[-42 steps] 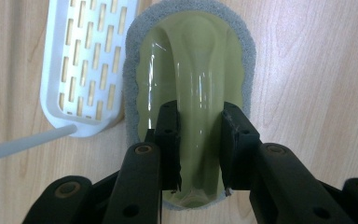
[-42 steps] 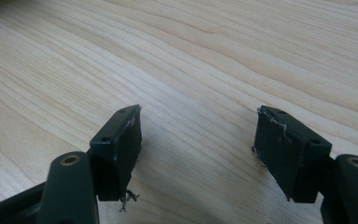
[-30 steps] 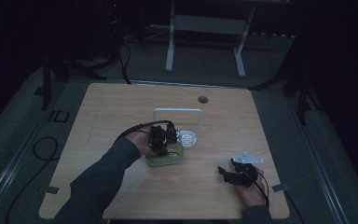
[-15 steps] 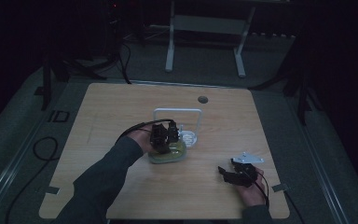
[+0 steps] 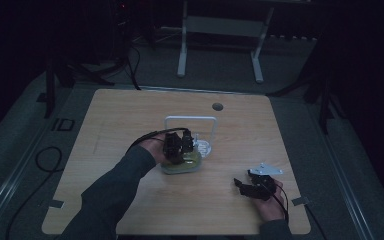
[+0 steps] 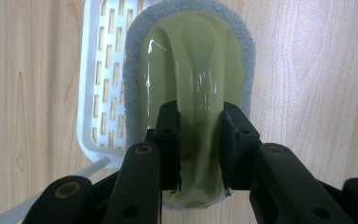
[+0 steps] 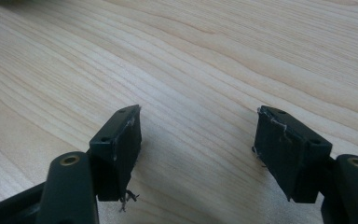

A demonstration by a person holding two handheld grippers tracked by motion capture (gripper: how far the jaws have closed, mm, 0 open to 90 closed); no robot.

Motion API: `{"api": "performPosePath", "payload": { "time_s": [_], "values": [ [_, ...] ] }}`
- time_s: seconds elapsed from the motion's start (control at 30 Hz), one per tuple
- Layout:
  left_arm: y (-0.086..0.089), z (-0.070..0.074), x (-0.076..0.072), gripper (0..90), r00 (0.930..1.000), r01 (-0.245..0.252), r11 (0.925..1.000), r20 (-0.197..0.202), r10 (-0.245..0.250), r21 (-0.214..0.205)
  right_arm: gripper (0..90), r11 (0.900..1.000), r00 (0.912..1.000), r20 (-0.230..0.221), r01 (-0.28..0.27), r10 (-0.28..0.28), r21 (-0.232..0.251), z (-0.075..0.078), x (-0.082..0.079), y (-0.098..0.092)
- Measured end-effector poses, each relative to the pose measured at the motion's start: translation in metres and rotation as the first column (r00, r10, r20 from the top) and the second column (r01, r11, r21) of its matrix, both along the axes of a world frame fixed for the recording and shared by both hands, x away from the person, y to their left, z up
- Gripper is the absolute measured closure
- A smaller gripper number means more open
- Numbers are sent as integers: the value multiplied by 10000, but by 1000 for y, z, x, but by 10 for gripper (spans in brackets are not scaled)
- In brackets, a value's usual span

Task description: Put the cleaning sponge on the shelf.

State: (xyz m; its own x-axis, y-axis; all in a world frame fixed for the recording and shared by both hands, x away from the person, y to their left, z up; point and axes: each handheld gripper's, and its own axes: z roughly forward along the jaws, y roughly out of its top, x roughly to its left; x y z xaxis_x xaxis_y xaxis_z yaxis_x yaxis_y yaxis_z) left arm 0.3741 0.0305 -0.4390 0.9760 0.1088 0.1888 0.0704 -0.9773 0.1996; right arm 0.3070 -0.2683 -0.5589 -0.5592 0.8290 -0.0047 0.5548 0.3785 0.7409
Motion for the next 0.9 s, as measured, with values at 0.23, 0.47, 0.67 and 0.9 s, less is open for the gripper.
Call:
{"api": "performPosePath", "payload": {
  "time_s": [0.23,0.47,0.67,0.9],
  "values": [
    [-2,0,2,717,10000,-9,10000,-8,9,99,311,10000,10000,-1,-4,4,-2,0,0,0],
    [-7,5,3,717,9993,105,9996,368,-115,259,311,10000,10000,-4,-4,4,0,0,0,0],
    [-10,5,4,717,9985,129,9992,523,-149,384,311,10000,10000,-6,-4,4,1,0,0,0],
    [-12,3,6,717,9978,184,9992,628,-206,342,311,10000,10000,-5,-10,10,0,0,0,0]
  ]
}}
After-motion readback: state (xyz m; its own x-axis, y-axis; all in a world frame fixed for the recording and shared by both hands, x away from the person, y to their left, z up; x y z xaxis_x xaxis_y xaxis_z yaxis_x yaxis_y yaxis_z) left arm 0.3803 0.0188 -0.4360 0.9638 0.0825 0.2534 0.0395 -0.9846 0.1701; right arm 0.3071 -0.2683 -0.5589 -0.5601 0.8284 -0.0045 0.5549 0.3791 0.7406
